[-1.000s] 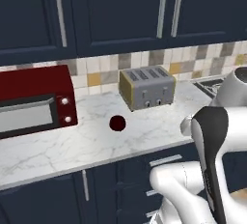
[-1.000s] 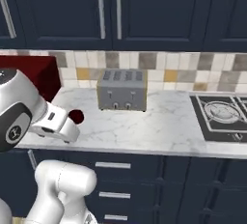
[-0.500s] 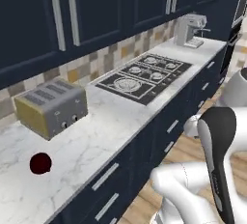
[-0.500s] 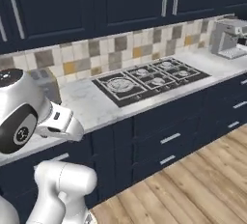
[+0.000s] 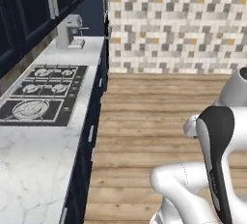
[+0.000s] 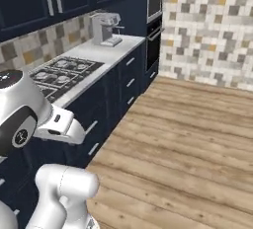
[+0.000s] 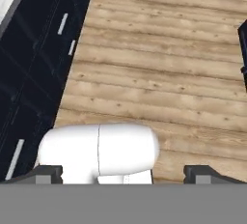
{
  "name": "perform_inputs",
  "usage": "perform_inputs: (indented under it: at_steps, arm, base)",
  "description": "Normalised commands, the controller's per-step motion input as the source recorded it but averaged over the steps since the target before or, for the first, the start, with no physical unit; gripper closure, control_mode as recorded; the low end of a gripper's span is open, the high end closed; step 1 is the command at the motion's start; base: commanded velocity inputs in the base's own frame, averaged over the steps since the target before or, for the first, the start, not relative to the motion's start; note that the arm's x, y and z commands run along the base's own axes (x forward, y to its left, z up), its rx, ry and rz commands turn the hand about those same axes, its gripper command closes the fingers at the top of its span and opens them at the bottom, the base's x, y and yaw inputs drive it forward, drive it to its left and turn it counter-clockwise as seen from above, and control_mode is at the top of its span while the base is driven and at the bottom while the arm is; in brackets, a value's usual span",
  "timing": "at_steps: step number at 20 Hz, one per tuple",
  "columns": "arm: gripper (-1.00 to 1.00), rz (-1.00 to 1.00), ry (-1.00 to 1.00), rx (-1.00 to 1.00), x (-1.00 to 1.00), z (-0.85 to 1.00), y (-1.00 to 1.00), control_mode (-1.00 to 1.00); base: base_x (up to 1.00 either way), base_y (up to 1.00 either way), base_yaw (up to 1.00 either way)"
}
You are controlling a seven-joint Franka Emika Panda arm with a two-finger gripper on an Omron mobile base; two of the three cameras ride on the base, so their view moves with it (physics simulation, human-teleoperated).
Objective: Clear the mugs and bowl far away from the sink.
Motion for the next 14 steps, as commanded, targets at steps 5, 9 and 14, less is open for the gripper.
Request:
perform_inputs:
  at_steps: [5, 9, 14]
  arm:
    - [-1.00, 0.00, 0.00, 0.00, 0.00, 0.00, 0.00, 1.00]
    - [-1.00, 0.00, 0.00, 0.00, 0.00, 0.00, 0.00, 1.00]
    - [-1.00, 0.00, 0.00, 0.00, 0.00, 0.00, 0.00, 1.00]
  base:
    - [0.00, -0.26, -0.89]
    - [0.00, -0.43, -0.86]
    - [0.00, -0.60, -0.81]
